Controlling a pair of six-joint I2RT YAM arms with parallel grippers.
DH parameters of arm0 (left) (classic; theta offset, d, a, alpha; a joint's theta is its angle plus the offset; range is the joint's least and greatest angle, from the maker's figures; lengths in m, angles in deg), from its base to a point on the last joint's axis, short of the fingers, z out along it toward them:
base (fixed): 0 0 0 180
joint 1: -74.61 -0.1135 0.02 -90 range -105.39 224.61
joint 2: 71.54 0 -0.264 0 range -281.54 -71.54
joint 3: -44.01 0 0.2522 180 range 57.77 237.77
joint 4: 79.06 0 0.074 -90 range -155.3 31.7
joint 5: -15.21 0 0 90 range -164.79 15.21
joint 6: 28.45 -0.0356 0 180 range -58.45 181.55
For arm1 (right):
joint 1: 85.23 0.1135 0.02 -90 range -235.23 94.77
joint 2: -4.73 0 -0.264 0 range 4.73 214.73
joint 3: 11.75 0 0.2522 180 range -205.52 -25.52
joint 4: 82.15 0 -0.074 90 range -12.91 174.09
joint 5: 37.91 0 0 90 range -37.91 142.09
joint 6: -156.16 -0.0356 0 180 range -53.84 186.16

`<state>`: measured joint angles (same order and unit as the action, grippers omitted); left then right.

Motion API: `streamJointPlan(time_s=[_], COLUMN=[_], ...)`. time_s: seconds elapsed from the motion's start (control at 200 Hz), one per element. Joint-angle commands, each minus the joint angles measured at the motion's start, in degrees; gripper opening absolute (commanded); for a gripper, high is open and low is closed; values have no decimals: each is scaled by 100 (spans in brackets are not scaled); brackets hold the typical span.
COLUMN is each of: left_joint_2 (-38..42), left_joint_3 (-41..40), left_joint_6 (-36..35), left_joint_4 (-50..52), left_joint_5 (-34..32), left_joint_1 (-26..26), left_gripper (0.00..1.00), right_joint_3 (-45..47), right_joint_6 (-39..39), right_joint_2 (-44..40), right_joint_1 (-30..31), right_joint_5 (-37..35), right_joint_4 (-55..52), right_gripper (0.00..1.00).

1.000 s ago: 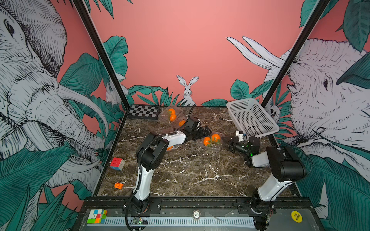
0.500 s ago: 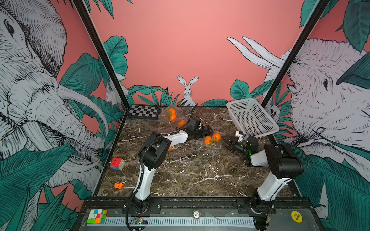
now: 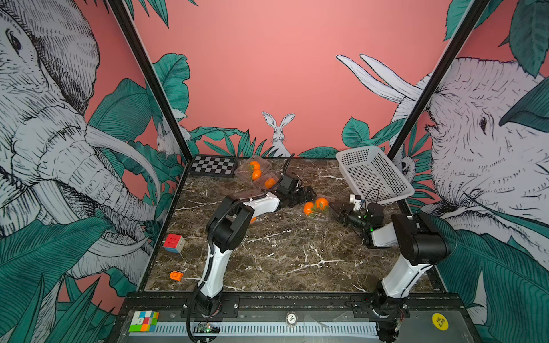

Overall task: Take oranges out of containers
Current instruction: Open the packing box at the center of the board.

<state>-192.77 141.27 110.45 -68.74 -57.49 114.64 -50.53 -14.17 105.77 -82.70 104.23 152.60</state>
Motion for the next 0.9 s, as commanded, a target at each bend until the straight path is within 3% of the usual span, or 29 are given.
streamJointPlan(time_s=[0.0, 0.41, 0.75, 0.895], left_joint_2=[98, 222, 258, 253], left_joint_3=[32, -279, -359, -379], left_joint_6=[18, -105, -92, -82], left_joint_4=[-130, -264, -242, -209], left_joint_5=[285, 248, 195, 168], left_joint_1=[224, 198, 137, 93], left_gripper=[99, 84, 83, 83], right_joint_3=[49, 302, 386, 471], right_joint_6=[53, -165, -375, -269], right_joint_2=[-145, -75, 12, -69], right_joint_1=[-31, -449, -574, -587], right_joint_5=[390, 350, 415, 401], right_joint_4=[179, 725, 1121, 1018], right_gripper=[38, 38, 41, 48])
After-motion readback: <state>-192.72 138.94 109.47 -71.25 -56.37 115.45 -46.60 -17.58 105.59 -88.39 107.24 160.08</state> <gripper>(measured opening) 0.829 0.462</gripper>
